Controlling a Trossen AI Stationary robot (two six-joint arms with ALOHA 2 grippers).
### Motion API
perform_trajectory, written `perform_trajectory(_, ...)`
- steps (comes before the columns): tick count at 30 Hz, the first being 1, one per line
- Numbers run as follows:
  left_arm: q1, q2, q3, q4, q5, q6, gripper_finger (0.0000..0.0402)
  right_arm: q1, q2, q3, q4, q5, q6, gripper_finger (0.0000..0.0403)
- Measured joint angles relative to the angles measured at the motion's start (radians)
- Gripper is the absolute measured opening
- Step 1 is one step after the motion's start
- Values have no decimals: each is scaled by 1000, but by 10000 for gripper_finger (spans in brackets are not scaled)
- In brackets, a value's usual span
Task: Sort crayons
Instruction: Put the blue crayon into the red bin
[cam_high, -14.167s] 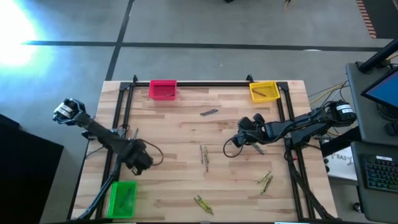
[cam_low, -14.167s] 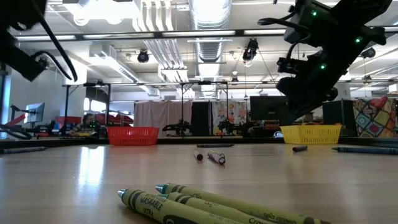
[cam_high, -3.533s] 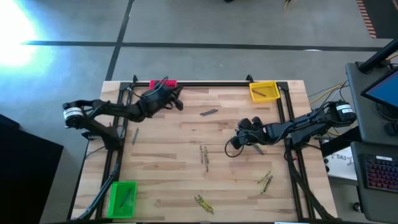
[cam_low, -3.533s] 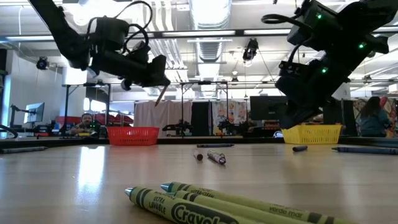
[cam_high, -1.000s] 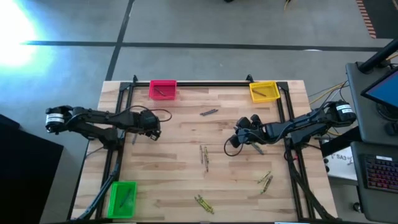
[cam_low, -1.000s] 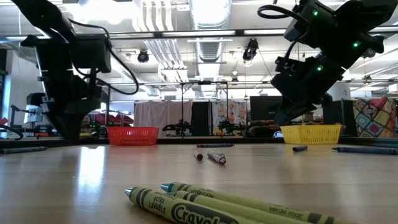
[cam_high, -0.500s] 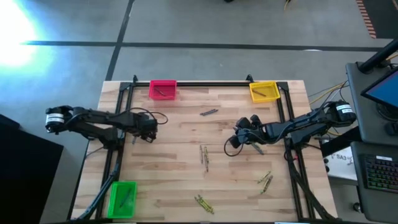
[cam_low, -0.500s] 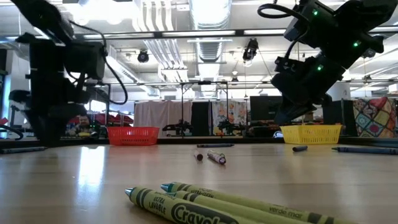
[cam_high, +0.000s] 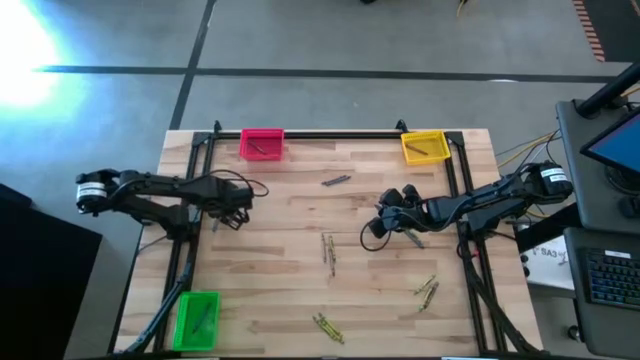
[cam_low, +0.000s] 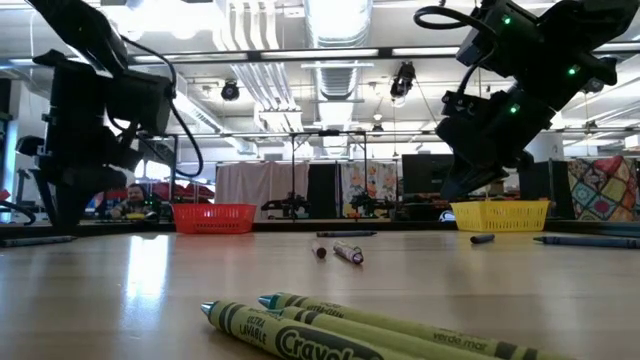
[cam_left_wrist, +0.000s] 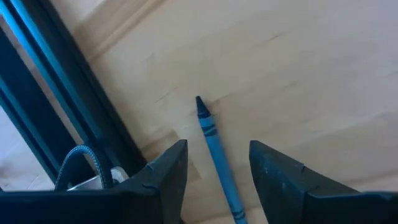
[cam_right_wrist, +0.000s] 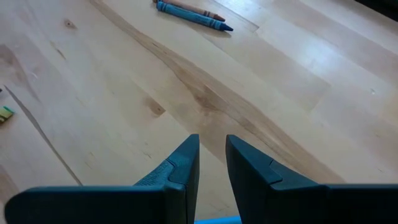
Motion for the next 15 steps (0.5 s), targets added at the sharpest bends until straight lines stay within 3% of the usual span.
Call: perform_trajectory(15, 3, 133, -30, 63, 5, 3, 84, 0, 0, 0, 0, -3, 0, 73)
